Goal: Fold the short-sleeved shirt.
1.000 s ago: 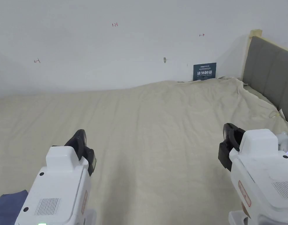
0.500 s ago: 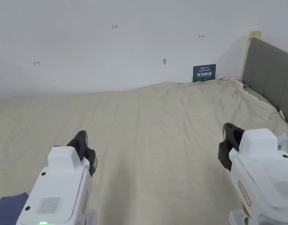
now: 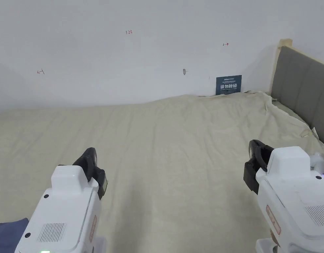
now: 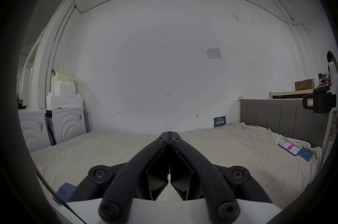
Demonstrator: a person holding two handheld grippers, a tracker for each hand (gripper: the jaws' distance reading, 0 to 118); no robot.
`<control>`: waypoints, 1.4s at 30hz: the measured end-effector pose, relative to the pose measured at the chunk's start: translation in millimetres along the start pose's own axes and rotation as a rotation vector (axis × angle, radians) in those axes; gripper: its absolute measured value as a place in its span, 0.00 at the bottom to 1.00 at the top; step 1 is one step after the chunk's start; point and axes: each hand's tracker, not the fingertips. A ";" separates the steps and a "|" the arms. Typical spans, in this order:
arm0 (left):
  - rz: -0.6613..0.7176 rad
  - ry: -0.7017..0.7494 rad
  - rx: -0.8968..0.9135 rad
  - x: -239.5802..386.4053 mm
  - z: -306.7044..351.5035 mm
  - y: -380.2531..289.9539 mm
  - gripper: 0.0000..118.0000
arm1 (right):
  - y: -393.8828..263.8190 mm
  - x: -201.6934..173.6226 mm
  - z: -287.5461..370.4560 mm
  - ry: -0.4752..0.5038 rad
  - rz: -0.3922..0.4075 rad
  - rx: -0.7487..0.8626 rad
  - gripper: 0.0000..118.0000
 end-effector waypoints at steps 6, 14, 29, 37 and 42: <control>-0.005 0.000 -0.006 -0.2 0.0 -1.0 0.00 | 1.4 -2.5 1.1 0.004 0.002 0.000 0.00; -0.002 -0.002 -0.009 -1.3 0.0 -3.2 0.00 | -0.9 -0.1 -1.5 0.004 0.004 0.001 0.00; -0.006 0.007 -0.018 -2.4 -0.7 -3.8 0.00 | -1.2 -0.7 -1.6 0.006 0.010 0.002 0.00; 0.093 0.023 -0.078 -15.0 -10.1 -3.5 1.00 | 3.1 -3.7 0.3 0.009 0.014 -0.016 0.91; 0.097 0.052 -0.039 -20.2 -7.1 -0.1 1.00 | 4.7 -6.6 2.2 0.010 0.004 -0.002 1.00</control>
